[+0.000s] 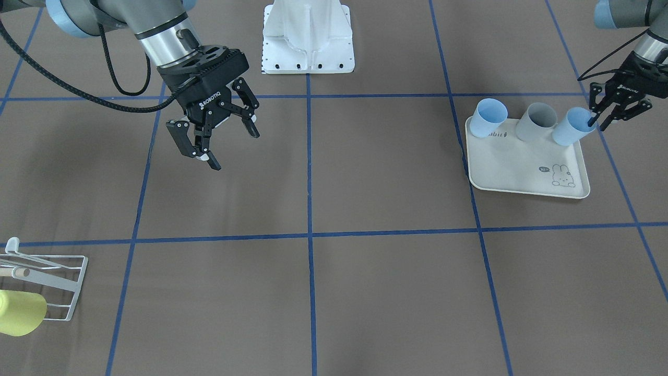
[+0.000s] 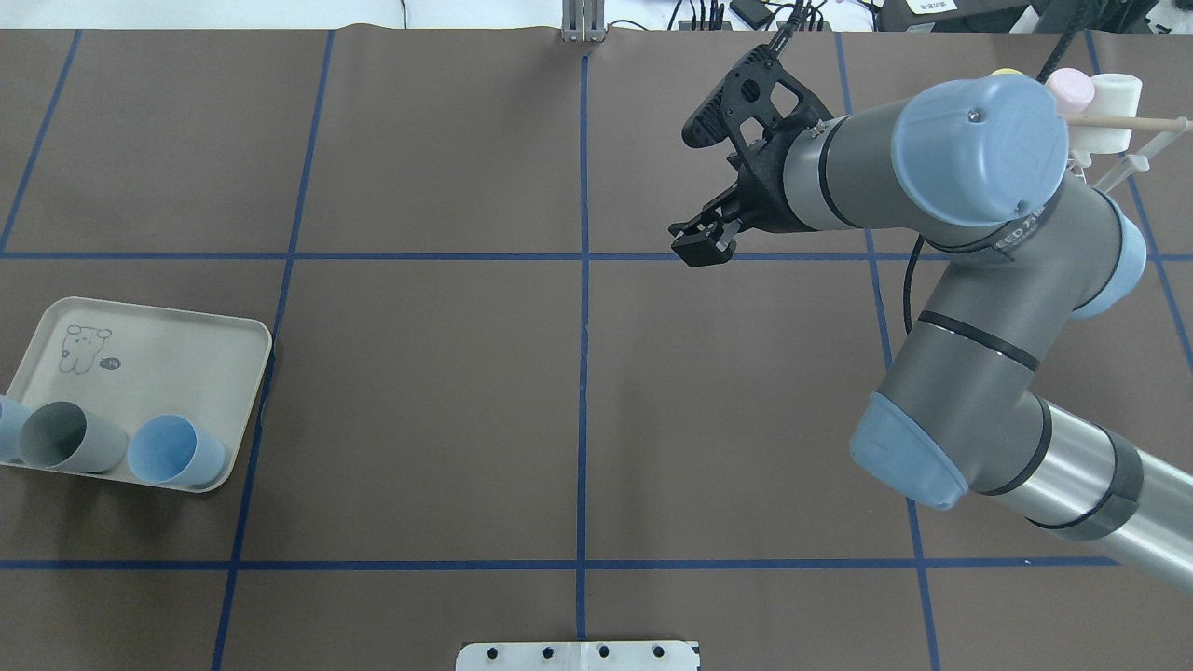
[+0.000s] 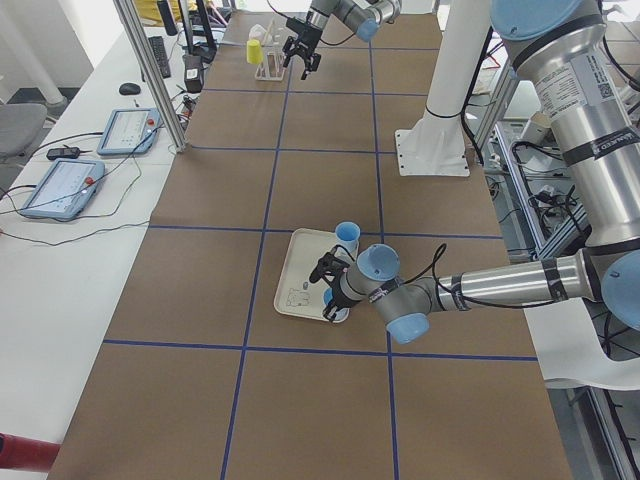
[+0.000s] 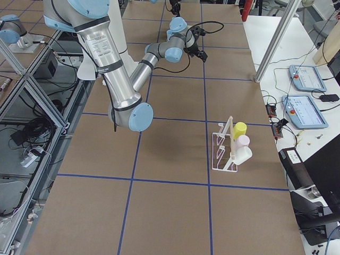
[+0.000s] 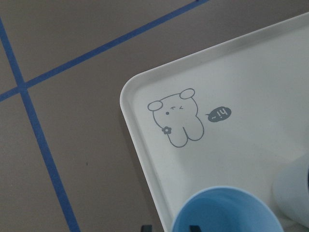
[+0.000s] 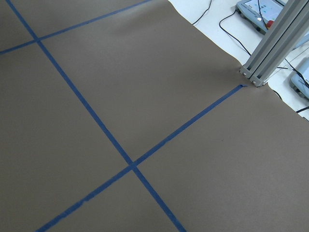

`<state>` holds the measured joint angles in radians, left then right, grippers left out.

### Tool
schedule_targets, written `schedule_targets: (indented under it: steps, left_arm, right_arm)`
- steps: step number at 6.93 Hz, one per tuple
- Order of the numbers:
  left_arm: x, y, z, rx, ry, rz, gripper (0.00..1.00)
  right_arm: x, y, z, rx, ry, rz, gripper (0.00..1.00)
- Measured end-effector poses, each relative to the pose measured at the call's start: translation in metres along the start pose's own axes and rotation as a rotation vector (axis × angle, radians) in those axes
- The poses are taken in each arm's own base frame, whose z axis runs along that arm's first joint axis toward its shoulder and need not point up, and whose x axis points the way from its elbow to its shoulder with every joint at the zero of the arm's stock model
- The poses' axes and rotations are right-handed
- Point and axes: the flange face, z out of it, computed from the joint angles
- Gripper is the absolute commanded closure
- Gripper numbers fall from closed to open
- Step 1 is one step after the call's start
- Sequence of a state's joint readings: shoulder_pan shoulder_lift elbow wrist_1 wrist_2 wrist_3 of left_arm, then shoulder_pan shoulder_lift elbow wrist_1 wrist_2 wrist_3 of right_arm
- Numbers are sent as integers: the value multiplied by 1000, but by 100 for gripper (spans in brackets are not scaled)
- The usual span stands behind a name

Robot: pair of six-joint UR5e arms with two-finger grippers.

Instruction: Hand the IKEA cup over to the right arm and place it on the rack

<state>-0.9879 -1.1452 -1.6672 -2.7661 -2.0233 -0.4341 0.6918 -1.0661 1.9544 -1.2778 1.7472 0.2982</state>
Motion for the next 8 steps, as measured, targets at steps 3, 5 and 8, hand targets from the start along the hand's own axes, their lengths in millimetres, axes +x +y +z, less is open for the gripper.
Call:
schedule_targets:
  steps: [3, 5, 8]
  left_arm:
    - [1, -1, 1, 0, 3, 0, 74]
    - [2, -2, 2, 1, 5, 2, 88]
    - [3, -5, 2, 9, 10, 7, 100]
  right_arm:
    - [0, 0, 1, -2, 1, 0, 0]
    - [0, 1, 2, -5, 1, 0, 0]
    - [0, 2, 2, -5, 0, 0, 0]
